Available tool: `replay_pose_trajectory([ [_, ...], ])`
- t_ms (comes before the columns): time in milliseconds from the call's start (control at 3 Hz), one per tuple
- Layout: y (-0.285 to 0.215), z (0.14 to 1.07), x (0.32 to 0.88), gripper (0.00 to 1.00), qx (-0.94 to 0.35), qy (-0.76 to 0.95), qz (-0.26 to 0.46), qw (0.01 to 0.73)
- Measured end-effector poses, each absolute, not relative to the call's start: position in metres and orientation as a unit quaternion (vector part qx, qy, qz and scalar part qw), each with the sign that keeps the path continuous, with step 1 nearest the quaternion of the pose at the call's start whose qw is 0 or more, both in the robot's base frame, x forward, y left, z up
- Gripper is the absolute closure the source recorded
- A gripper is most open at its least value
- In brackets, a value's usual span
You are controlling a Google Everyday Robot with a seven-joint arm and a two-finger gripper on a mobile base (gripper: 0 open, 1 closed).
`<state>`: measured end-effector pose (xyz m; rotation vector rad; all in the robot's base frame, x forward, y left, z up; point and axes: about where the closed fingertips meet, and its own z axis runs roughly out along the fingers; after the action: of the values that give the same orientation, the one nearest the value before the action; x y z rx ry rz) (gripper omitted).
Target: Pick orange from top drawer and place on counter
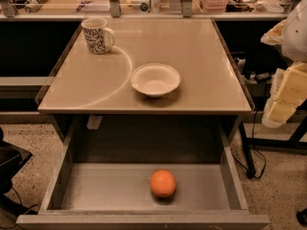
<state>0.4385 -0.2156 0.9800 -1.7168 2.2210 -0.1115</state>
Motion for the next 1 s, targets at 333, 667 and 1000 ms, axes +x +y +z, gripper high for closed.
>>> replay_pose_trajectory([
  [333,-0.216,0.980,0.439,0.00,-0.603,0.780,-0.039,0.165],
  [667,-0.214,0.963,0.443,0.00,-0.597,0.782,-0.024,0.176],
  [1000,-0.206,0.904,0.454,0.00,-0.576,0.793,0.038,0.192],
])
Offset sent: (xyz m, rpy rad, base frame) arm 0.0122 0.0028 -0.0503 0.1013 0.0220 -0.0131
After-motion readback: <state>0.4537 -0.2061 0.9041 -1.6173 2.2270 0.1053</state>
